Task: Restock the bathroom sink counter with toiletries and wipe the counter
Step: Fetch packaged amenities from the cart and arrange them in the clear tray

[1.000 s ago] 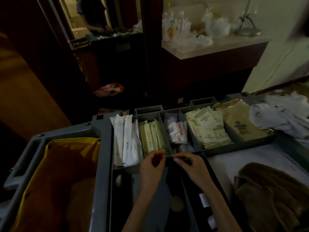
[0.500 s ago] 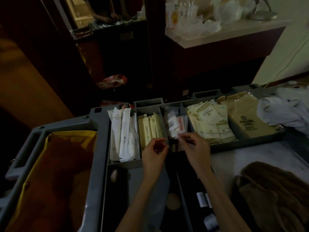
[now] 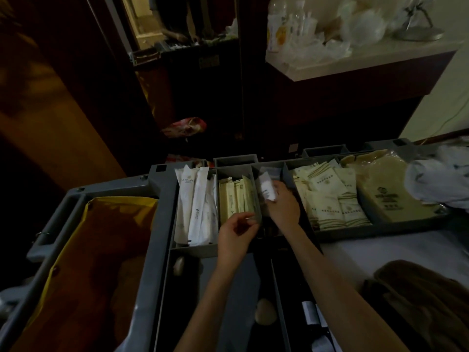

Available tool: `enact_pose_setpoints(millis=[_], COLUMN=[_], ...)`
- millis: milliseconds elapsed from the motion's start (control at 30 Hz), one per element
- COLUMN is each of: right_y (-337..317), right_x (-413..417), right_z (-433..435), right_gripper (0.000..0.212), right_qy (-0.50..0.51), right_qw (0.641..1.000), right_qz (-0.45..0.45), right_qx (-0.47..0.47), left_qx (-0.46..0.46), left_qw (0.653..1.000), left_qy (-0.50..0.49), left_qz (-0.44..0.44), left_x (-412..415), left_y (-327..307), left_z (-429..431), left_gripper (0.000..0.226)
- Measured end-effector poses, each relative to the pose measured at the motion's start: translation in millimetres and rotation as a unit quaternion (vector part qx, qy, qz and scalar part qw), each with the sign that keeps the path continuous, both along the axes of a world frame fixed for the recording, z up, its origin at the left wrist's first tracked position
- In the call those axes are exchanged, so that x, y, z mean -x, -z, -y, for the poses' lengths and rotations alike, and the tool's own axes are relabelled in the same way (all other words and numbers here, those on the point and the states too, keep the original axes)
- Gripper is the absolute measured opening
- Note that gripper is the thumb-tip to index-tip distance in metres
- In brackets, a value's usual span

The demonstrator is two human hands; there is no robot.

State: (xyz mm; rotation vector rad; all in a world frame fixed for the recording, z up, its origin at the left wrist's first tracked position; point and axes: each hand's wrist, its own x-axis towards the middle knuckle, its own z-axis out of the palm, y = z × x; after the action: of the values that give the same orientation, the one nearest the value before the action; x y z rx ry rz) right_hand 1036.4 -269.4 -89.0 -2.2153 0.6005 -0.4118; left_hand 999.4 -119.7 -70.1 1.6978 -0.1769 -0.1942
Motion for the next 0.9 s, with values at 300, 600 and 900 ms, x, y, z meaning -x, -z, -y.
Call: enact_pose_setpoints(millis=[300, 600, 900], right_y=[-7, 2, 4], right_x=[23, 61, 69], right_z=[-8, -47, -51], right_gripper=[0.023, 0.032, 0.041], right_qy=[0.005, -0.043, -0.135], right_qw=[0.993, 0.962, 0.96], right_qz=[0.1, 0.207, 0.202], right_qx=[-0.069, 0.171, 0.138], left_qx=[0.107, 0.18, 0.19], left_qw=[0.989, 0.976, 0.969], left_qy=[-0.033, -0.023, -0.052], left_qz=[-0.099, -0.118, -0.15], left_x=[-5, 3, -1], left_y=[-5, -10, -12], left_z=[-1, -4, -8], left_gripper=[0.033, 0.039, 0.014])
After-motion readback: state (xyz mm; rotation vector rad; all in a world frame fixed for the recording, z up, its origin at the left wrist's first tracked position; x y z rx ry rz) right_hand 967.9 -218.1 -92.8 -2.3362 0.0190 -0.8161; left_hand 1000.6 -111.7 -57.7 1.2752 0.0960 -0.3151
